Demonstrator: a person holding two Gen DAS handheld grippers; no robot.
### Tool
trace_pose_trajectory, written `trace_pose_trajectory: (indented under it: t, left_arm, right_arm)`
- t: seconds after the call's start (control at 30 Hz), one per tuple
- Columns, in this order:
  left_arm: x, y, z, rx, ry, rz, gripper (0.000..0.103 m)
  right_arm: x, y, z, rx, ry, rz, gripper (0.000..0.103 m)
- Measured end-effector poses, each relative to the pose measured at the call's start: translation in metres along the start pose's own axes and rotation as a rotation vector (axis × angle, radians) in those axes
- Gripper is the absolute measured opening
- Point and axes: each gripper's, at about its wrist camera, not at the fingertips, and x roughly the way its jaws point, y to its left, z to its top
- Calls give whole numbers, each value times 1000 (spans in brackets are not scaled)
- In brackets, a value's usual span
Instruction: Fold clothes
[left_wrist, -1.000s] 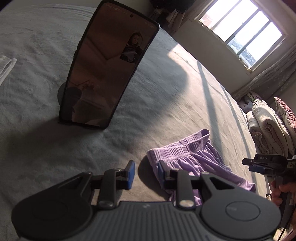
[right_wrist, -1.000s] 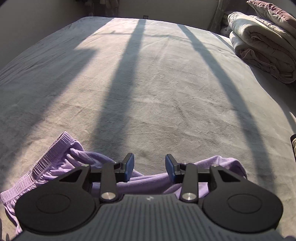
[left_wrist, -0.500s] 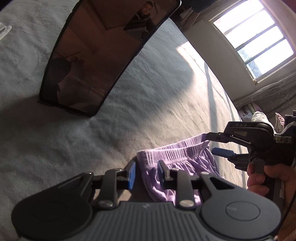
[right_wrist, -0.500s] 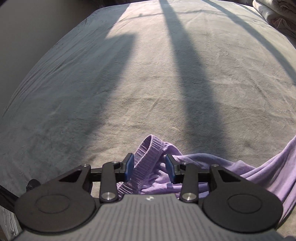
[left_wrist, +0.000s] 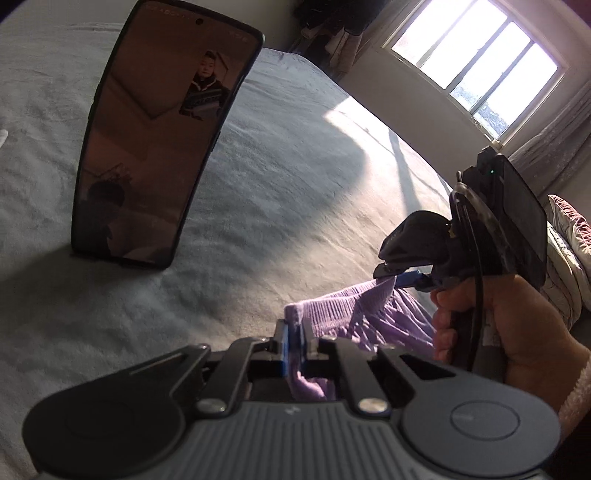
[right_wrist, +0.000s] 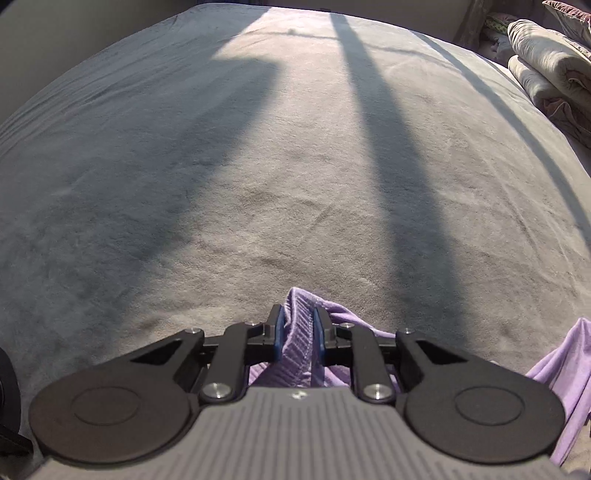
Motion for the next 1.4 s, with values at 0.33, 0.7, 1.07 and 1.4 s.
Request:
trace_pose_trajectory:
  t: [0.33, 0.7, 1.07, 1.4]
  left_arm:
    - [-11, 9, 3, -13, -49, 96, 6]
    - [-7, 17, 6, -64, 11, 106, 30]
    - [-23, -15, -7, 21, -44, 93, 36]
    - [-21, -64, -43, 149, 15, -5, 36]
  right_arm:
    - [-17, 28, 10, -107, -140, 118, 7]
    - [-41, -3, 0, -100, -137, 161, 45]
    - [-96, -115, -45, -21, -132, 81, 45]
    - [-136, -222, -110, 104, -110, -8, 45]
